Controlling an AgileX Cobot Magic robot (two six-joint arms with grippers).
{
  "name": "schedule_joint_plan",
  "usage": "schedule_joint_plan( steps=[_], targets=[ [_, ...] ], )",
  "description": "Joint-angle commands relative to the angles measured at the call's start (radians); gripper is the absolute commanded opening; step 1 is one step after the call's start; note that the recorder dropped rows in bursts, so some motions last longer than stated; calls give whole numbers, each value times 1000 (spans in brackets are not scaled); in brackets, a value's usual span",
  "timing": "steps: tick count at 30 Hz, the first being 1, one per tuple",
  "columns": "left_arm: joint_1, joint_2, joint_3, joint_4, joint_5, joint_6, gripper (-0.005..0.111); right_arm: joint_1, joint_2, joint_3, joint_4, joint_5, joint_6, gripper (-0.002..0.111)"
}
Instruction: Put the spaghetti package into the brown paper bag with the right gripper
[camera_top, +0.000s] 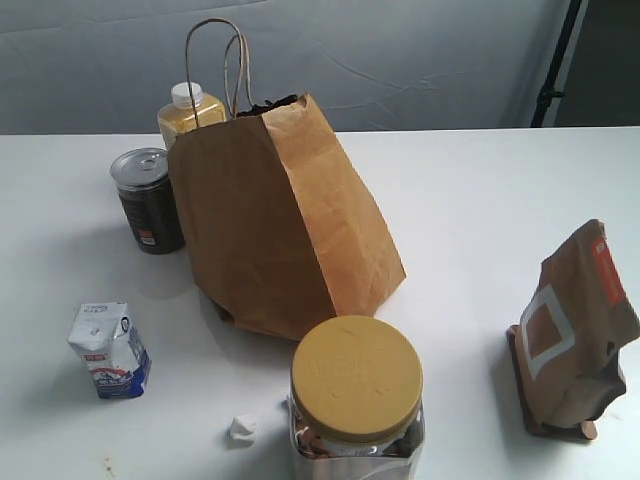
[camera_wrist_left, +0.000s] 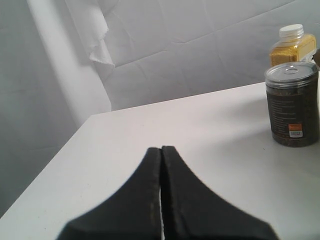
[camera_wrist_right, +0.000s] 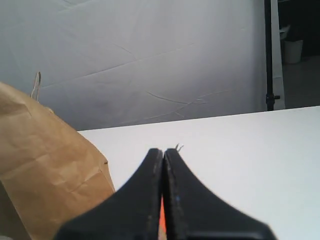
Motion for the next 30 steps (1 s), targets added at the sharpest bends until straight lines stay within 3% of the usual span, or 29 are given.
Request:
schedule_joint_plan(
  steps=[1, 8, 16, 30],
  targets=[
    [-2, 2, 5, -4, -2, -4, 0, -57, -6, 95, 141, -117, -189, 0],
    [-2, 2, 5, -4, -2, -4, 0, -103, -6, 162, 177, -234, -306, 0],
    [-2, 2, 5, -4, -2, -4, 0, -103, -6, 162, 257, -207, -527, 0],
    [-2, 2, 5, -4, -2, -4, 0, -103, -6, 162, 197, -179, -399, 0]
  ],
)
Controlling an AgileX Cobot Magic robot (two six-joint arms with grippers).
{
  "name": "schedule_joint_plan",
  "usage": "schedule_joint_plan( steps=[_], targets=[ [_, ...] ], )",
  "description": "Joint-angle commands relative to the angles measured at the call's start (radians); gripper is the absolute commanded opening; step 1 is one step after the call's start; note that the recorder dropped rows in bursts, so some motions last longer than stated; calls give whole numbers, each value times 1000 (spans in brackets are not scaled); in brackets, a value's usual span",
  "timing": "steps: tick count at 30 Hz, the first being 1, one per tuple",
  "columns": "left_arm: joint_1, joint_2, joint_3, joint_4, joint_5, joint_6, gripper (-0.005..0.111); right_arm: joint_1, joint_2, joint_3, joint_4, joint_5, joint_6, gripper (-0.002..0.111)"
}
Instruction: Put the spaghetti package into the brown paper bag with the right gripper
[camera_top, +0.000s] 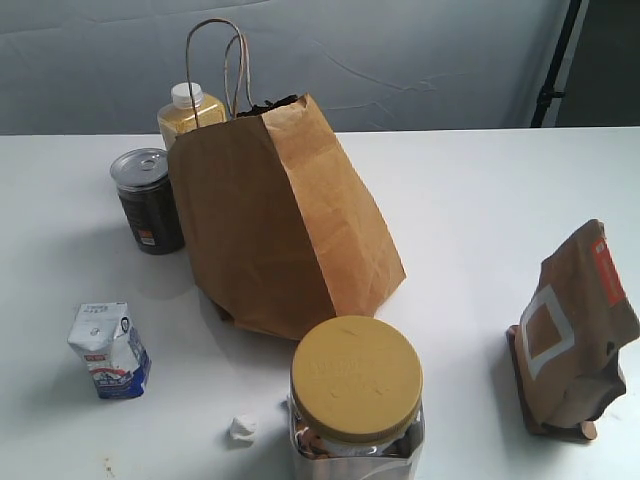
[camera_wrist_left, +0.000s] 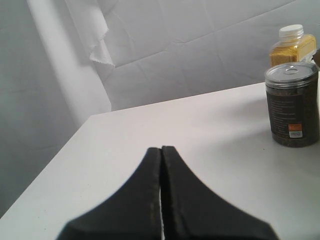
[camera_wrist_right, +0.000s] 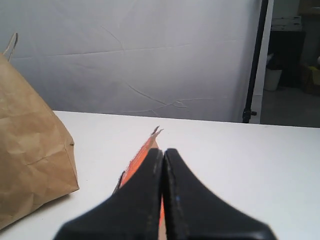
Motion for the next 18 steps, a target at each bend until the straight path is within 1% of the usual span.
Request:
schedule_joint_plan(
  steps=[1, 3, 18],
  targets=[
    [-2, 2, 5, -4, -2, -4, 0, -9, -4, 4, -7, 2, 16, 0],
    [-2, 2, 5, -4, -2, -4, 0, -9, -4, 4, 16, 2, 61, 0],
    [-2, 2, 5, -4, -2, -4, 0, -9, -4, 4, 21, 2, 61, 0]
  ],
)
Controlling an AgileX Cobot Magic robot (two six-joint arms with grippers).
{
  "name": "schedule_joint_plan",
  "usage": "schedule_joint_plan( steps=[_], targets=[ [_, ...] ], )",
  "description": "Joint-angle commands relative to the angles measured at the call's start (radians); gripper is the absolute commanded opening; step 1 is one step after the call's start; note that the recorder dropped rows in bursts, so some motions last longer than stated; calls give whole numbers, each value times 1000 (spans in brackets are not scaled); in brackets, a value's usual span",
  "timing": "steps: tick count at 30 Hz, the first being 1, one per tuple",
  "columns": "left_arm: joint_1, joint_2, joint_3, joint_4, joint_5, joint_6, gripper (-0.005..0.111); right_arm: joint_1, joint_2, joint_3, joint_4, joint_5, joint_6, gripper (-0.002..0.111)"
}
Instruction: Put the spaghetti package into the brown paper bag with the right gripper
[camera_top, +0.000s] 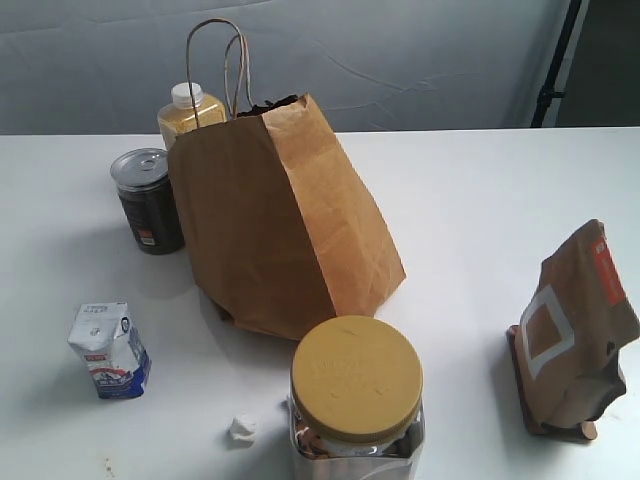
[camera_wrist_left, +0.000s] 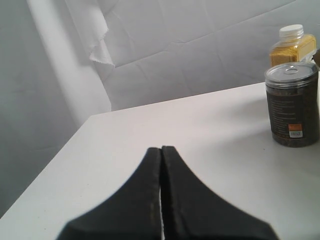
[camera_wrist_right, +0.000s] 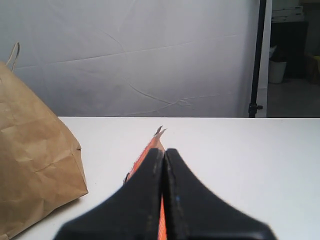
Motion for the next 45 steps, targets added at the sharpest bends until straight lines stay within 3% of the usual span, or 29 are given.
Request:
schedule_joint_plan(
  steps=[1, 45],
  targets=[
    [-2, 2, 5, -4, -2, -4, 0, -11, -4, 4, 3, 2, 4, 0],
    [-2, 2, 5, -4, -2, -4, 0, -44, -4, 4, 3, 2, 4, 0]
  ],
)
